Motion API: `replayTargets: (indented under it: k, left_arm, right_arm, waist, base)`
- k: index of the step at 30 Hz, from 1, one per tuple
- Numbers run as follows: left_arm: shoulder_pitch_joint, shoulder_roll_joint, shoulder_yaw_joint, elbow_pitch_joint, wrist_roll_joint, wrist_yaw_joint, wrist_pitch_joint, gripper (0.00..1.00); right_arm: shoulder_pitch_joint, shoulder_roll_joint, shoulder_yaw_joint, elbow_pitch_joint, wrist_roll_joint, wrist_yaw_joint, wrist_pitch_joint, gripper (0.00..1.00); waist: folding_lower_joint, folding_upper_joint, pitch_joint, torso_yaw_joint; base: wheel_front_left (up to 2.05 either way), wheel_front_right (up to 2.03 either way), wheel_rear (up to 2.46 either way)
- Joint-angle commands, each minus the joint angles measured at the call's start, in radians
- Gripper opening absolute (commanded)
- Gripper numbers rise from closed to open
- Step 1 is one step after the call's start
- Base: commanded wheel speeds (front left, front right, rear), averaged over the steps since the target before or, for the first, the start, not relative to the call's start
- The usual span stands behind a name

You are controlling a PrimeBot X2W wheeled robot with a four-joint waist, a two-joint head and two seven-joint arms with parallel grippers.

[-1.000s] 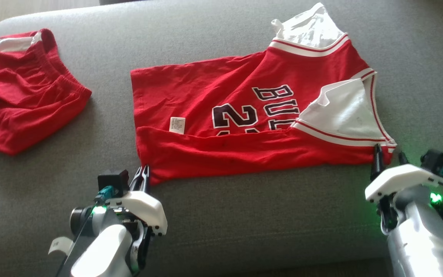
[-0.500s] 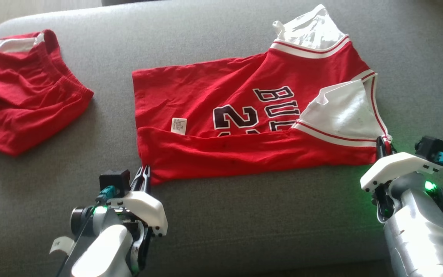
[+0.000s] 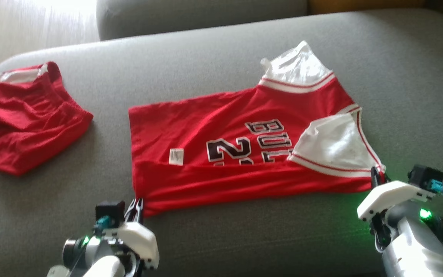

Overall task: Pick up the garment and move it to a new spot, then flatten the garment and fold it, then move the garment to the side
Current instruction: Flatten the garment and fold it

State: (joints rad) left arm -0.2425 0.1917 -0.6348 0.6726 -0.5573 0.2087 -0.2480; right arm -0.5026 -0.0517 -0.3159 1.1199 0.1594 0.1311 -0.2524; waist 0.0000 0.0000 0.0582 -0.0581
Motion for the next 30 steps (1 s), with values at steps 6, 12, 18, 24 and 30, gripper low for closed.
replayTargets:
  k: [6,12,18,24,30]
  left_arm:
    - [0.033,0.06,0.026,-0.066,-0.009,0.017,0.002,0.0]
    - [0.076,0.076,0.017,-0.113,-0.018,0.032,0.038,1.0]
    - [0.082,0.089,0.035,-0.186,-0.02,0.066,0.035,1.0]
    - [0.051,0.11,0.087,-0.305,-0.008,0.116,0.009,1.0]
    - [0.01,0.118,0.125,-0.364,0.011,0.142,-0.004,1.0]
  right_arm:
    - [0.015,0.001,0.046,-0.019,0.011,0.0,-0.009,0.0]
    - [0.032,0.001,0.059,-0.014,0.057,0.0,-0.009,1.0]
    - [0.014,0.001,0.038,-0.079,0.054,0.0,-0.009,1.0]
    - [-0.004,0.001,0.095,-0.309,0.004,0.0,-0.009,1.0]
    - [0.013,0.001,0.161,-0.523,-0.056,0.0,0.007,1.0]
  waist:
    - [0.0,0.0,-0.043,-0.022]
    - [0.0,0.0,-0.05,-0.03]
    - [0.0,0.0,-0.04,-0.026]
    - [0.0,0.0,-0.012,-0.017]
    - [0.0,0.0,0.036,-0.018]
  base:
    - [0.0,0.0,0.0]
    - [0.0,0.0,0.0]
    - [0.0,0.0,0.0]
    - [0.0,0.0,0.0]
    - [0.0,0.0,0.0]
